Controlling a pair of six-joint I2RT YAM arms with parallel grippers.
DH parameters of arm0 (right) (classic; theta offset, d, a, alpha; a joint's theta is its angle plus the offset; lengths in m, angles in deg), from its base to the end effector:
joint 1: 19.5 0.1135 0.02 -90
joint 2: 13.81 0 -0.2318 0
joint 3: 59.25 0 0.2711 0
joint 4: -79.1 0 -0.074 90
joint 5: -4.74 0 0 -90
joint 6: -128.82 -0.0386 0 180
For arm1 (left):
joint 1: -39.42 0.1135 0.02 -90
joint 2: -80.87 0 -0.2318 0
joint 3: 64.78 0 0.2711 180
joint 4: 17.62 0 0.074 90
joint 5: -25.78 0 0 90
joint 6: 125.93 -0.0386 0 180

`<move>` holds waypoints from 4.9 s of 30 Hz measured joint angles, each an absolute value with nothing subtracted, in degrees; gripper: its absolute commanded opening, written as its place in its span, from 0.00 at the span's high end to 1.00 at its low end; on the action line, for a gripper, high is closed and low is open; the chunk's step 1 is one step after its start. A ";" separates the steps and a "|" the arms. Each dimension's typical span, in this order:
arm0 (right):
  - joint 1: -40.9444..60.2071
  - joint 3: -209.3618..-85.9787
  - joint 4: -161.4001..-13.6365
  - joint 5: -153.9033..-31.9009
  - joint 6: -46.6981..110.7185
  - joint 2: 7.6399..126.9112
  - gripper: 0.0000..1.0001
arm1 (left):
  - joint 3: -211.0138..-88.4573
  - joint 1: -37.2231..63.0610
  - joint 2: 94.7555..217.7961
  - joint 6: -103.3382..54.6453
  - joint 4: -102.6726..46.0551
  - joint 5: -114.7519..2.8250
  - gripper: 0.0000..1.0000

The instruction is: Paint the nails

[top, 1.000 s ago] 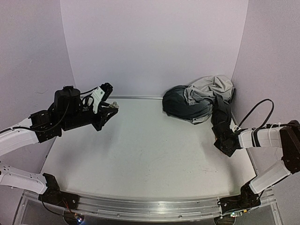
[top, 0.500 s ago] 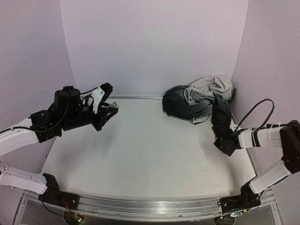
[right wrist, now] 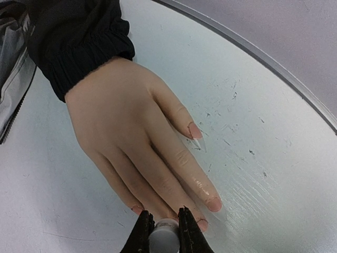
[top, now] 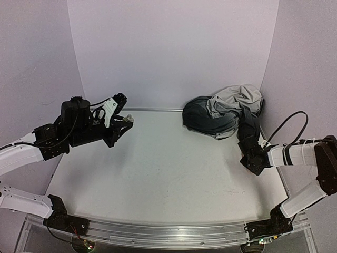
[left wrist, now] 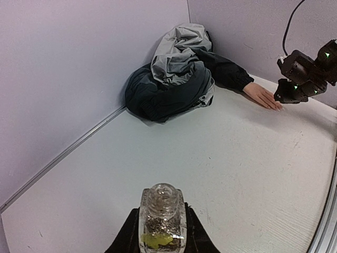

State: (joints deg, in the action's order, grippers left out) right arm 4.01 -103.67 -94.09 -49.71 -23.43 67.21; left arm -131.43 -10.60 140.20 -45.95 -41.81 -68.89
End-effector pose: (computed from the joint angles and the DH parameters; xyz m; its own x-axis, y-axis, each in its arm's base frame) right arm 0.2639 0.0903 0.1084 -0.2379 0.6817 -0.6918 0.5869 0.6684 0.4569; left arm 0.1812 -0.2112 0.3148 -0.0594 0.3408 -0.9383 0.7352 0.6507 0.1898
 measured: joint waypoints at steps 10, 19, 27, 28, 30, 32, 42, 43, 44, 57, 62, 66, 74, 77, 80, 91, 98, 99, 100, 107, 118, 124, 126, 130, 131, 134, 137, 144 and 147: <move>4.01 -103.65 -93.41 -49.86 -24.88 67.19 1.00 | -131.43 -10.60 140.20 -45.95 -41.81 -68.89 1.00; 4.01 -103.65 -92.26 -49.93 -25.77 67.21 1.00 | -131.43 -10.60 140.20 -45.93 -41.81 -68.87 1.00; 4.01 -103.63 -91.93 -50.10 -25.88 67.19 1.00 | -131.41 -10.60 140.20 -45.90 -41.81 -68.87 1.00; 4.01 -103.65 -91.91 -50.10 -25.97 67.21 1.00 | -131.41 -10.60 140.20 -45.88 -41.81 -68.85 1.00; 4.01 -103.65 -91.75 -50.10 -26.06 67.21 1.00 | -131.41 -10.60 140.18 -45.88 -41.81 -68.85 1.00; 4.01 -103.65 -91.51 -50.10 -26.19 67.21 1.00 | -131.41 -10.60 140.11 -45.88 -41.81 -68.85 1.00; 4.01 -103.65 -89.65 -50.24 -26.54 67.21 1.00 | -131.41 -10.60 139.76 -45.10 -41.81 -68.85 1.00; 4.01 -103.65 -89.57 -50.30 -26.54 67.19 1.00 | -131.41 -10.60 139.76 -45.05 -41.81 -68.85 1.00; 4.01 -103.63 -89.50 -50.34 -26.52 67.19 1.00 | -131.41 -10.60 139.76 -45.03 -41.81 -68.85 1.00; 4.01 -102.21 -90.00 -51.52 -24.44 63.01 1.00 | -131.04 -10.60 139.74 -44.96 -41.68 -68.83 1.00; 4.01 -101.05 -90.66 -51.85 -23.06 58.95 1.00 | -131.04 -10.60 139.74 -44.96 -41.68 -68.83 1.00; 4.01 -100.05 -92.93 -51.87 -21.97 57.37 1.00 | -131.04 -10.60 139.74 -44.96 -41.68 -68.83 1.00; 4.01 -99.50 -95.45 -52.03 -21.60 59.58 1.00 | -131.04 -10.60 139.74 -44.96 -41.68 -68.83 1.00; 3.99 -99.78 -95.75 -51.90 -21.60 60.78 1.00 | -131.04 -10.60 139.74 -44.96 -41.70 -68.83 1.00; 3.99 -99.98 -96.30 -51.81 -21.64 61.96 1.00 | -131.02 -10.60 139.74 -44.99 -41.68 -68.83 1.00; 3.99 -100.18 -96.74 -50.85 -21.64 62.64 1.00 | -131.02 -10.60 139.74 -44.99 -41.68 -68.83 1.00; 3.99 -100.18 -96.74 -50.04 -21.66 62.75 1.00 | -131.02 -10.60 139.74 -44.99 -41.68 -68.83 1.00; 3.99 -100.18 -96.74 -49.99 -21.66 62.79 1.00 | -131.02 -10.60 139.74 -44.99 -41.68 -68.83 1.00; 3.99 -100.20 -96.74 -49.95 -21.66 62.84 1.00 | -131.02 -10.60 139.74 -44.99 -41.68 -68.83 1.00; 3.92 -101.03 -97.13 -49.91 -21.53 63.73 1.00 | -131.02 -10.60 139.74 -44.99 -41.68 -68.83 1.00; 3.88 -101.03 -97.13 -50.10 -21.40 63.89 1.00 | -131.02 -10.60 139.63 -44.99 -41.68 -68.83 1.00; 3.84 -101.03 -97.11 -50.10 -21.64 64.34 1.00 | -131.02 -10.60 139.17 -44.99 -41.68 -68.83 1.00; 3.77 -101.05 -97.09 -50.08 -21.73 64.80 1.00 | -131.00 -10.60 139.04 -44.99 -41.68 -68.83 1.00; 3.66 -101.18 -97.02 -50.08 -21.88 65.26 1.00 | -131.00 -10.60 138.89 -44.99 -41.68 -68.83 1.00; 3.66 -101.20 -97.02 -50.08 -21.88 65.31 1.00 | -131.00 -10.60 138.89 -44.99 -41.68 -68.83 1.00; 3.66 -101.34 -96.98 -50.06 -21.90 65.52 1.00 | -130.97 -10.60 138.89 -44.99 -41.68 -68.83 1.00; 3.66 -101.58 -96.98 -50.06 -21.90 65.74 1.00 | -130.67 -10.60 138.87 -44.99 -41.61 -68.85 1.00; 3.66 -101.75 -96.93 -49.99 -21.93 65.74 1.00 | -130.56 -10.60 138.67 -44.99 -41.35 -68.85 1.00; 3.66 -101.77 -96.93 -49.97 -22.12 65.74 1.00 | -130.56 -10.60 138.56 -45.01 -41.35 -68.85 1.00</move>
State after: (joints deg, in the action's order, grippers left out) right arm 3.66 -101.77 -96.93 -49.97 -22.12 65.74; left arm -130.56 -10.60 138.56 -45.01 -41.35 -68.85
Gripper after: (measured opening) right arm 0.144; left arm 0.212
